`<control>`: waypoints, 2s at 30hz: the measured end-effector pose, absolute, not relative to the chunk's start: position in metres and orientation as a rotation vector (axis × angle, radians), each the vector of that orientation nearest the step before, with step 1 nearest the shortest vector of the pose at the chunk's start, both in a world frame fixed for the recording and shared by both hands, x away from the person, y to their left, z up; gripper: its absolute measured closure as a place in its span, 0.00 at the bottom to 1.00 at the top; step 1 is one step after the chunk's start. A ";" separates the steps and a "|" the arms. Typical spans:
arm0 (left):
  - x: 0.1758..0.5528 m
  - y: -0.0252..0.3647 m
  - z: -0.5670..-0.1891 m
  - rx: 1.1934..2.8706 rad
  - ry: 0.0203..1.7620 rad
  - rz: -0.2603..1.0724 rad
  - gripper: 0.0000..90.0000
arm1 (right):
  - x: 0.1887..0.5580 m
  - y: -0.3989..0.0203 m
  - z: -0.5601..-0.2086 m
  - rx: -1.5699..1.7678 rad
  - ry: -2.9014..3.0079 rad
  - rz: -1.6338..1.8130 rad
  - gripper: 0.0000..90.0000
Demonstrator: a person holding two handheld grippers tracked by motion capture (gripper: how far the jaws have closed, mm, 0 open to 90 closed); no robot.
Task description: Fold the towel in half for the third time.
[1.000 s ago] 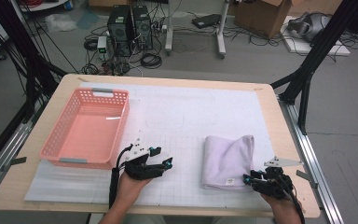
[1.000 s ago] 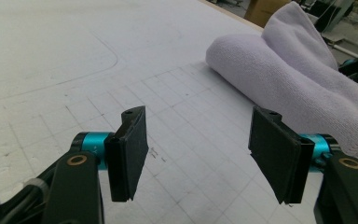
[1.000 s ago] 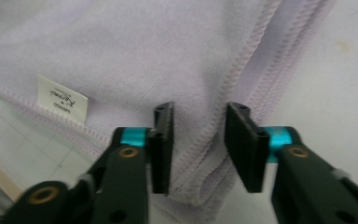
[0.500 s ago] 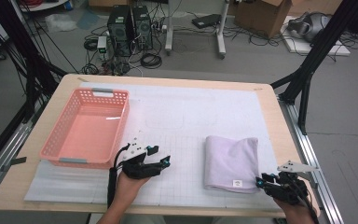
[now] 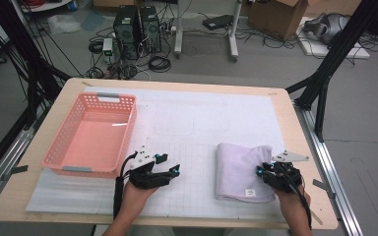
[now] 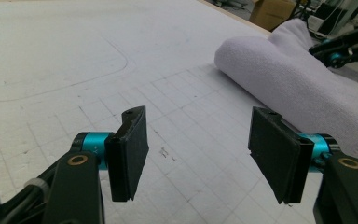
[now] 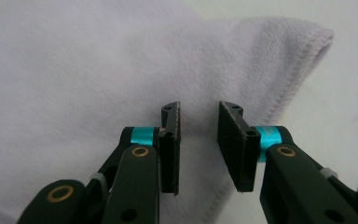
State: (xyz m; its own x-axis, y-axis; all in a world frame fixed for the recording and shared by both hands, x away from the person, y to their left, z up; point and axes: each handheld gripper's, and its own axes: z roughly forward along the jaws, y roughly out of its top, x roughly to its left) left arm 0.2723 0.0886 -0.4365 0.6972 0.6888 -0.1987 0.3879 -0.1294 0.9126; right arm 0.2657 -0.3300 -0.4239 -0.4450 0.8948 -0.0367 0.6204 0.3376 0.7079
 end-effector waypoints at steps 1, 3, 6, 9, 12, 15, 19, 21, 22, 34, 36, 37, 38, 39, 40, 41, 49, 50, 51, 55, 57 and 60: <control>0.272 0.089 -0.436 1.751 0.862 0.325 0.42 | 0.262 -0.334 -0.426 1.352 2.168 0.891 0.78; 0.272 0.090 -0.436 1.749 0.866 0.330 0.42 | 0.255 -0.341 -0.428 1.378 2.147 0.889 0.78; 0.272 0.091 -0.435 1.738 0.867 0.333 0.42 | 0.248 -0.347 -0.428 1.397 2.136 0.884 0.78; 0.272 0.091 -0.435 1.739 0.863 0.332 0.42 | 0.249 -0.344 -0.421 1.393 2.139 0.875 0.75; 0.272 0.090 -0.435 1.743 0.860 0.329 0.42 | 0.257 -0.335 -0.408 1.340 2.126 0.974 0.68; 0.272 0.089 -0.436 1.750 0.856 0.331 0.42 | 0.275 -0.320 -0.397 1.275 2.149 1.007 0.64; 0.272 0.089 -0.435 1.750 0.859 0.330 0.42 | 0.306 -0.296 -0.393 1.253 2.184 0.989 0.63; 0.272 0.090 -0.435 1.748 0.859 0.330 0.42 | 0.321 -0.285 -0.397 1.254 2.216 0.932 0.67; 0.272 0.090 -0.435 1.748 0.859 0.330 0.42 | 0.328 -0.280 -0.400 1.258 2.242 0.894 0.69; 0.272 0.090 -0.436 1.754 0.856 0.329 0.42 | 0.352 -0.235 -0.418 1.158 2.367 0.894 0.72; 0.272 0.090 -0.436 1.749 0.857 0.327 0.42 | 0.353 -0.244 -0.415 1.173 2.368 0.960 0.63; 0.272 0.090 -0.436 1.748 0.856 0.327 0.42 | 0.351 -0.250 -0.412 1.190 2.344 0.999 0.63; 0.272 0.090 -0.436 1.749 0.854 0.327 0.42 | 0.347 -0.259 -0.408 1.189 2.307 1.033 0.66; 0.272 0.090 -0.436 1.749 0.855 0.326 0.42 | 0.345 -0.265 -0.405 1.190 2.289 1.045 0.68; 0.272 0.090 -0.436 1.752 0.854 0.327 0.42 | 0.341 -0.272 -0.402 1.195 2.263 1.050 0.72; 0.272 0.089 -0.436 1.752 0.853 0.328 0.42 | 0.338 -0.278 -0.400 1.193 2.245 1.040 0.77; 0.271 0.089 -0.436 1.755 0.849 0.335 0.42 | 0.332 -0.315 -0.419 1.277 2.143 0.808 0.85; 0.271 0.089 -0.436 1.755 0.849 0.335 0.42 | 0.334 -0.319 -0.424 1.291 2.116 0.792 0.85; 0.271 0.089 -0.436 1.753 0.851 0.333 0.42 | 0.335 -0.322 -0.429 1.303 2.085 0.783 0.84; 0.271 0.089 -0.436 1.750 0.851 0.333 0.42 | 0.333 -0.333 -0.430 1.378 1.969 0.818 0.76; 0.271 0.091 -0.436 1.752 0.848 0.337 0.42 | 0.329 -0.336 -0.426 1.382 1.959 0.852 0.76; 0.272 0.092 -0.436 1.746 0.856 0.337 0.42 | 0.311 -0.347 -0.414 1.381 1.934 1.002 0.74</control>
